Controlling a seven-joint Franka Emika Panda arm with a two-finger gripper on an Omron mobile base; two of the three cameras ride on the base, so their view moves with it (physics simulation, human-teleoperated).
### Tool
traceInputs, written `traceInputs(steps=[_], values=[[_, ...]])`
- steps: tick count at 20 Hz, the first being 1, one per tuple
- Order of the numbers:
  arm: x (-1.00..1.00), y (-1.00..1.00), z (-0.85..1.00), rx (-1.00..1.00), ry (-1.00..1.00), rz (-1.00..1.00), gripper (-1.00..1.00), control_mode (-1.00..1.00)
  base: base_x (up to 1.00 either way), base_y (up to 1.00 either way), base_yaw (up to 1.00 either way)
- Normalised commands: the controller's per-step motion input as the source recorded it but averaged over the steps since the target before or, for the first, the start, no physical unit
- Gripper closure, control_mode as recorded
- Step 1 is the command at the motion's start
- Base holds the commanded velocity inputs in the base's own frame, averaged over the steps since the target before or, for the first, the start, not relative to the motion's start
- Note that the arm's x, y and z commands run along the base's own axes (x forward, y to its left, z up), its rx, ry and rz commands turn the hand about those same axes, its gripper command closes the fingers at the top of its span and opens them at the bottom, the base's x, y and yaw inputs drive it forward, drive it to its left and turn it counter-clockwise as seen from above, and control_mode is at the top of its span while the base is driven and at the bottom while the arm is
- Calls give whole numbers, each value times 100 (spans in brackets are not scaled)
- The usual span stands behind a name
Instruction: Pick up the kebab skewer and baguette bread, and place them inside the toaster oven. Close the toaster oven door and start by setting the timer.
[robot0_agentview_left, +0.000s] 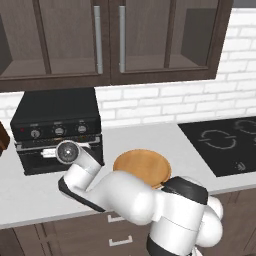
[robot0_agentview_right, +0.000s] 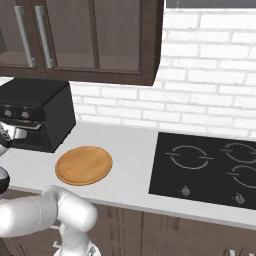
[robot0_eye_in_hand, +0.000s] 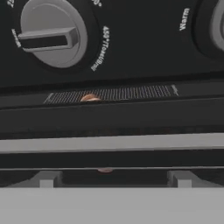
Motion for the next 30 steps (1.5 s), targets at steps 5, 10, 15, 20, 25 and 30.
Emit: traceInputs(steps=[5, 10, 15, 20, 25, 30], values=[[8, -3, 4, 0, 1, 0, -100, -100, 0, 0, 0], [28, -2, 0, 0, 0, 0, -100, -100, 0, 0, 0], [26, -1, 0, 0, 0, 0, -100, -100, 0, 0, 0], [3, 0, 8, 0, 0, 0, -100, -100, 0, 0, 0], [-3, 0, 60, 0, 0, 0, -100, -100, 0, 0, 0], [-11, -7, 63, -1, 0, 0, -100, -100, 0, 0, 0]])
